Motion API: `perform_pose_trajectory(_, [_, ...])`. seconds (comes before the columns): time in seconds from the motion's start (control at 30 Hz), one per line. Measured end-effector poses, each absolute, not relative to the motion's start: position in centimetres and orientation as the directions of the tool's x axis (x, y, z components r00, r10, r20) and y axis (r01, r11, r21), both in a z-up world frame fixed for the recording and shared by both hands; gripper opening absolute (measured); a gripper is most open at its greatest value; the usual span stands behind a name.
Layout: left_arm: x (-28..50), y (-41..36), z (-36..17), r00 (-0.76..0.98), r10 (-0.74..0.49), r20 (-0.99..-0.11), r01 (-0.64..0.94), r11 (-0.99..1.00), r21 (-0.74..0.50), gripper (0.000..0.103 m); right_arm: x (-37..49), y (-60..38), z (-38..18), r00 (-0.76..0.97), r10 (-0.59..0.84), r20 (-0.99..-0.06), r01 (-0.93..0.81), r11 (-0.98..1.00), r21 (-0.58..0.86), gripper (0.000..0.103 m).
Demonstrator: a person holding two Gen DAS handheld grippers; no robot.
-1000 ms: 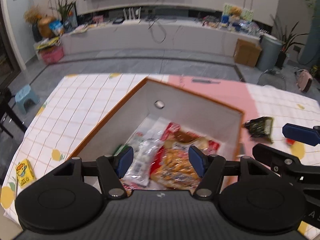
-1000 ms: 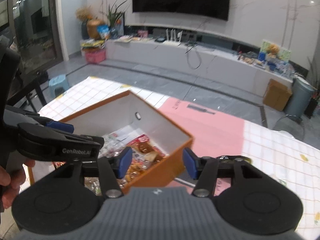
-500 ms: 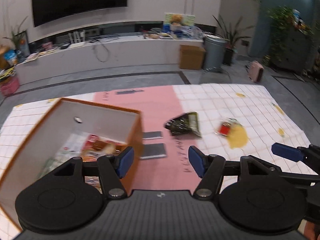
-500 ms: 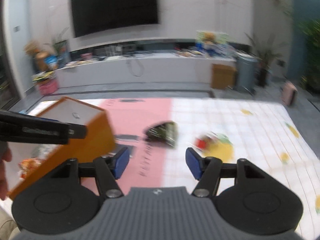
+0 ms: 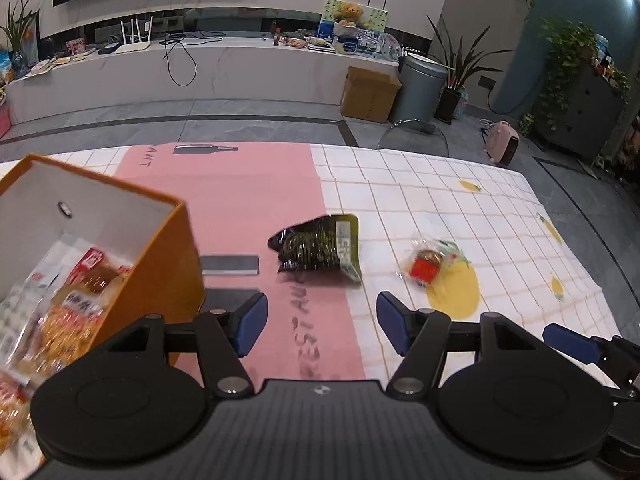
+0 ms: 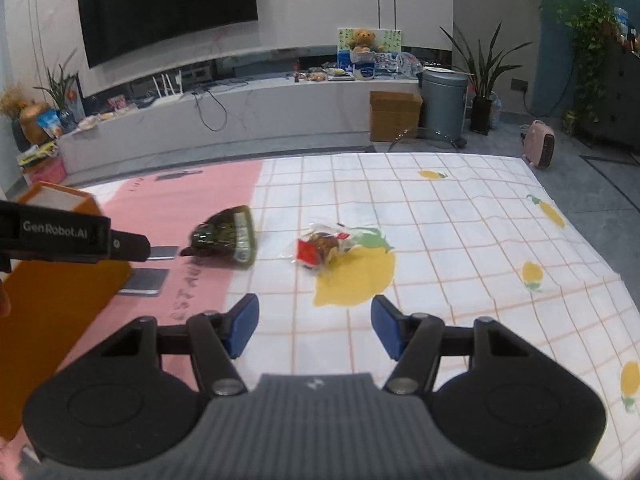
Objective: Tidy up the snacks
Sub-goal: 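Grasp the dark green foil packet with the left tool while the right tool grasps the red candy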
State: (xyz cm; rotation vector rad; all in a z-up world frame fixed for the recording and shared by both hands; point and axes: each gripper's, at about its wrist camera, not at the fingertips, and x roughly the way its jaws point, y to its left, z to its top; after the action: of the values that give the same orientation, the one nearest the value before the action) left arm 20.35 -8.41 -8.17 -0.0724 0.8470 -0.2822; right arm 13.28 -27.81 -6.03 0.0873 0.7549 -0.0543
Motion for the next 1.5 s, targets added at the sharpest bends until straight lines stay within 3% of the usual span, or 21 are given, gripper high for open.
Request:
perform_pose_trajectory(0.2, [23.7, -9.2, -10.5, 0.629, -0.247, -0.737, 0.171, 0.969, -0.18, 0.069, 18.1, -28.5, -7.6, 0.715, -0.021, -0.698, 0.09, 0.994, 0.062, 0.06])
perform_pose_trajectory(0.73, [29.4, -9.8, -15.4, 0.623, -0.199, -0.757, 0.055, 0.976, -0.211, 0.071, 27.0, -29.7, -12.0, 0.662, -0.01, -0.749, 0.146, 0.982, 0.116, 0.06])
perform_pose_trajectory(1.1, [30.5, -10.2, -15.9, 0.609, -0.226, -0.761, 0.084, 0.972, -0.221, 0.073, 29.1, -29.5, -13.5, 0.633, 0.021, -0.774, 0.15, 0.977, 0.148, 0.056])
perform_pose_trajectory(1.27, [30.4, -10.8, -15.8, 0.61, -0.2, -0.766, 0.1, 0.979, -0.176, 0.076, 29.0, -29.3, -13.5, 0.632, 0.029, -0.775, 0.141, 0.978, 0.152, 0.053])
perform_pose_trajectory(1.37, [30.2, -10.7, -15.7, 0.604, -0.167, -0.779, 0.063, 0.985, -0.163, 0.089, 28.9, -29.4, -13.5, 0.627, 0.035, -0.778, 0.138, 0.978, 0.155, 0.049])
perform_pose_trajectory(1.5, [29.5, -10.6, -15.8, 0.609, -0.147, -0.78, 0.045, 0.988, -0.151, 0.09, 28.3, -29.4, -13.4, 0.63, 0.043, -0.775, 0.128, 0.979, 0.159, 0.045])
